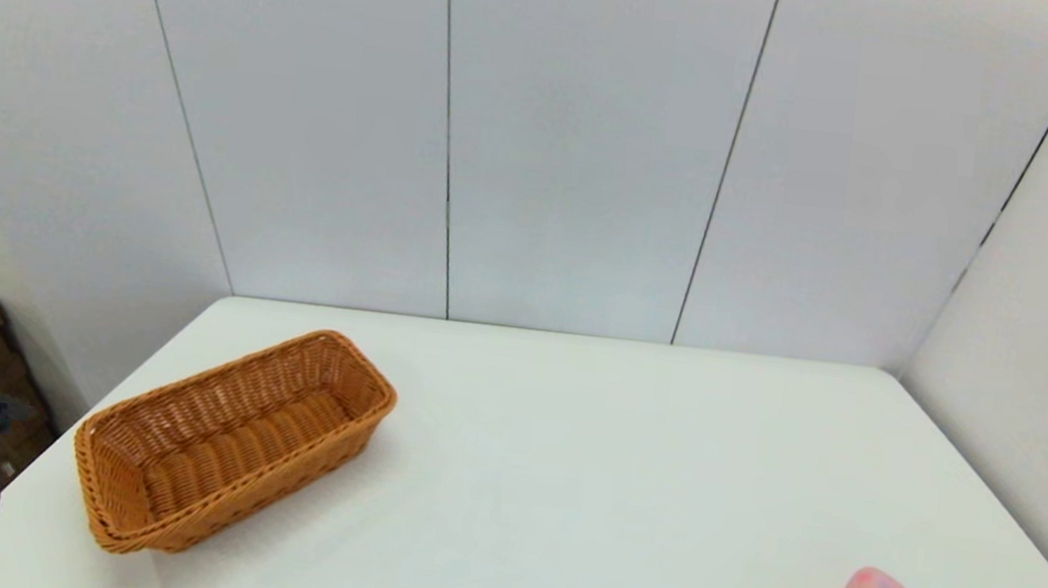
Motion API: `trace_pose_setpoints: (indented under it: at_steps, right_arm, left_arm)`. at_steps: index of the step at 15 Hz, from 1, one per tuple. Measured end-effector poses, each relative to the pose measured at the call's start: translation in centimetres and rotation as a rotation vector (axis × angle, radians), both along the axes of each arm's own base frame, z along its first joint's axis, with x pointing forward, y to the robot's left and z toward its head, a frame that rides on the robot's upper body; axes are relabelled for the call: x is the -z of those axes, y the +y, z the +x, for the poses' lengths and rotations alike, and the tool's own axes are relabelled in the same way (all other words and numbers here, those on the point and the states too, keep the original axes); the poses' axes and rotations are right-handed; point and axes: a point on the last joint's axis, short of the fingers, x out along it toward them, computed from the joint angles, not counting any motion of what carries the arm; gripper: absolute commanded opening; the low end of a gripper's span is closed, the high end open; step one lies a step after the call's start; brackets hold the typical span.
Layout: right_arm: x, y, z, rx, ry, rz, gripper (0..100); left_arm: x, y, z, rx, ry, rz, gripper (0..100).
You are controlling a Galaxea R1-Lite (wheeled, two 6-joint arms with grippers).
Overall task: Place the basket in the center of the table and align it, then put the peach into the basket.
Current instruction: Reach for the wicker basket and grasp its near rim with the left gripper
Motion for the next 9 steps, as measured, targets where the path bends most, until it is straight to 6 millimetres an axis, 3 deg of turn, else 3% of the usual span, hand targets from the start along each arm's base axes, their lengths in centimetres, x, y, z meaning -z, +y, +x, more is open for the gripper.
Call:
trace_pose_setpoints:
  at_steps: [5, 9]
  right_arm:
    - [0.0, 0.0, 0.0, 0.000, 0.000, 0.001, 100]
    - [0.0, 0.0, 0.0, -0.001, 0.001, 0.001, 100]
  left_arm:
    - [3.2, 0.5, 4.3, -0.090, 0.157, -0.135, 100]
    - [5.8, 1.5, 6.4, -0.129, 0.255, -0.187, 100]
